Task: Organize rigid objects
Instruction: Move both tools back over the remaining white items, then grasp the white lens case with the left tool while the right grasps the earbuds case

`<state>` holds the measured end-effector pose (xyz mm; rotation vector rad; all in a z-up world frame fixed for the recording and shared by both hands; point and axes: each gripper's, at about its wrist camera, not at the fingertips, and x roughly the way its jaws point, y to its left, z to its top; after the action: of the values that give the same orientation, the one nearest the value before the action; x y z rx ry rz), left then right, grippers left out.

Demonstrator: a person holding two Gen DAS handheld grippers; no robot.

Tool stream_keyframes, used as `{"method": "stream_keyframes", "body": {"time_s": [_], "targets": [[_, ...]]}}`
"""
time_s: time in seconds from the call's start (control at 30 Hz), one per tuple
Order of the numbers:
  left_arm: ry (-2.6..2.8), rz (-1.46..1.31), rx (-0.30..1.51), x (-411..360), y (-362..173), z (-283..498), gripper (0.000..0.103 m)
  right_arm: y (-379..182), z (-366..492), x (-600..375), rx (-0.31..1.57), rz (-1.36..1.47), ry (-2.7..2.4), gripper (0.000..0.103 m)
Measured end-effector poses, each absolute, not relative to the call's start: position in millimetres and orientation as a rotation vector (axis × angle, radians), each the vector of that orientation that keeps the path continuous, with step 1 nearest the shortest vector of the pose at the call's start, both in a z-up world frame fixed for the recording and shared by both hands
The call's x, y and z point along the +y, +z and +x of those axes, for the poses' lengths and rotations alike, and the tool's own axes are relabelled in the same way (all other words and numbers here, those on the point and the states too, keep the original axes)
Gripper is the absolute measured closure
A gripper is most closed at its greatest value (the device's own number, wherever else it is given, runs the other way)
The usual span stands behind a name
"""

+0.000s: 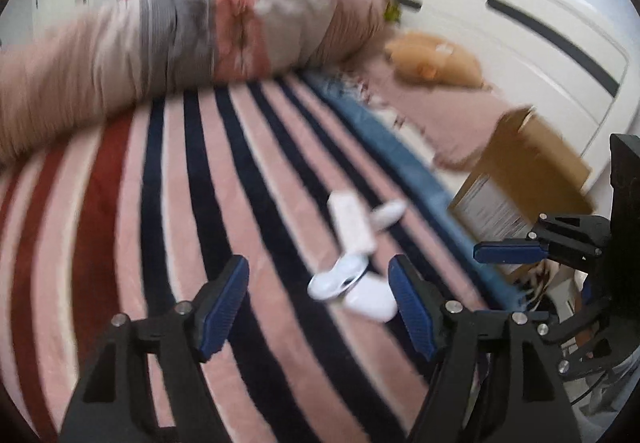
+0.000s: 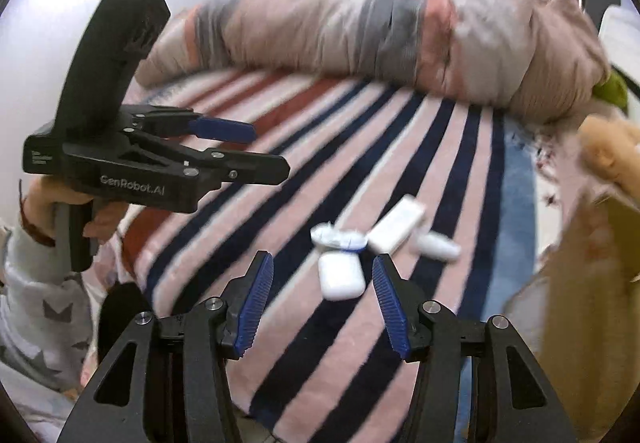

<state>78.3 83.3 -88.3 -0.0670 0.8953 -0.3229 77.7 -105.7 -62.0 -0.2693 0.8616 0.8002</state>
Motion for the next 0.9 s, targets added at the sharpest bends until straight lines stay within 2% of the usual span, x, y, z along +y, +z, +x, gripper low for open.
{"method": "stream_keyframes", "body": {"time_s": [0.13, 0.3, 0.33, 0.4, 0.43, 0.5, 0.7, 0.9], "targets": [[-0.362, -0.126, 0.981, 89, -138, 98, 0.034, -111, 97, -97, 0.935, -0.293, 0.782, 0.055], [-0.425, -0.153, 1.016, 78, -166, 113, 0.035, -150, 113, -87, 0.951, -0.343, 0.797, 0.055], [-0.440, -0.157, 1.018, 75, -168, 116, 0.037, -152, 114, -87, 0.949, -0.343, 0.805, 0.055], [-0.473, -0.154, 1.019, 68, -172, 122, 0.046, -158, 118, -86, 0.940, -0.330, 0.836, 0.057], [-0.490, -0.152, 1.016, 65, -174, 123, 0.049, -158, 118, -86, 0.934, -0.323, 0.850, 0.063], [-0.508, -0.149, 1.018, 59, -177, 127, 0.064, -159, 114, -86, 0.910, -0.328, 0.862, 0.063], [-0.475, -0.105, 1.028, 53, -175, 122, 0.071, -152, 98, -98, 0.884, -0.396, 0.795, 0.063], [-0.380, -0.087, 1.040, 73, -163, 79, 0.072, -143, 87, -128, 0.910, -0.349, 0.741, 0.063]]}}
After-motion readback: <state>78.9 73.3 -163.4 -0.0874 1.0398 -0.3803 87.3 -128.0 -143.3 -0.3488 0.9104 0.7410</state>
